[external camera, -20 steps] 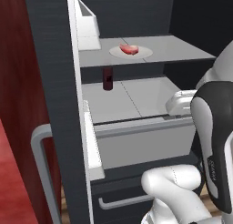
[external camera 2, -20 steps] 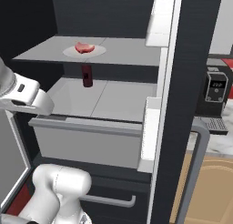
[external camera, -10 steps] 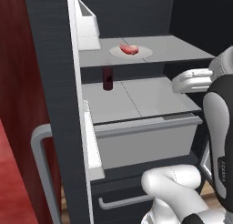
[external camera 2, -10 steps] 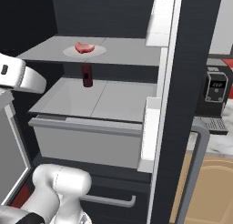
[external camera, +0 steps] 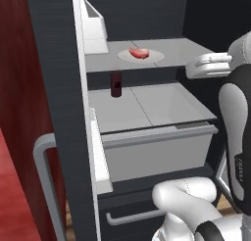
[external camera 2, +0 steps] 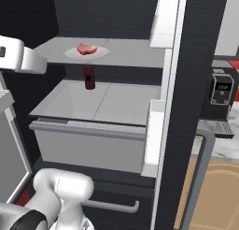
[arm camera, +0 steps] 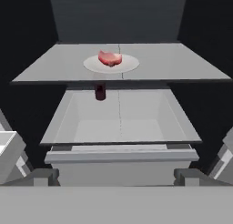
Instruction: Retrieve the steak from the fridge and place it on the saucepan with marinade on the stove.
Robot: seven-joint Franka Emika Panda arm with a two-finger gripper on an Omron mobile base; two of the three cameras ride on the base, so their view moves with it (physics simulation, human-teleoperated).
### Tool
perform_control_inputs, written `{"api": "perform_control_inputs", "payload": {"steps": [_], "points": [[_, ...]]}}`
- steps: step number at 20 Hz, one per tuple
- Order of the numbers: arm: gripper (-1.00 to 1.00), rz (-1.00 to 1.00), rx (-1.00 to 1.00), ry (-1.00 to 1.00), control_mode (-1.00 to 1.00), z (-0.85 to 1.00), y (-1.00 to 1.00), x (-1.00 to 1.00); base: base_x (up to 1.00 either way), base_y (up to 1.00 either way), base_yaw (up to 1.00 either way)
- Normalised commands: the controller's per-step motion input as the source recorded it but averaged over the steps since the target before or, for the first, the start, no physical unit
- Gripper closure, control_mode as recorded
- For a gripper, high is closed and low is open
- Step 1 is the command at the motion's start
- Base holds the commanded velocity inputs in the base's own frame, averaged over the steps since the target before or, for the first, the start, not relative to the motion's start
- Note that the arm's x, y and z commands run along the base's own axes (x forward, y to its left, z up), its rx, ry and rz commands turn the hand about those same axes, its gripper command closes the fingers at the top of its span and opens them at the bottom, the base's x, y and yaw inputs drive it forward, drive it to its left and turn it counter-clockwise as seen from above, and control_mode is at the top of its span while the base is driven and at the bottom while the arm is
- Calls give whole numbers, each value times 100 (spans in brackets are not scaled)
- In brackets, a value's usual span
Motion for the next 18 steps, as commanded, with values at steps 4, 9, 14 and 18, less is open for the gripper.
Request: {"api": "perform_control_inputs", "payload": {"steps": [4,9,14,18], "points": [[-100,3,-1,-3,-100,2,6,39,0,0,0],[-100,4,-2,-2,-100,0,10,42,0,0,0],[-100,3,-2,-2,-100,0,12,46,0,0,0],[-100,1,-2,-2,-100,-2,2,46,0,0,0]]}}
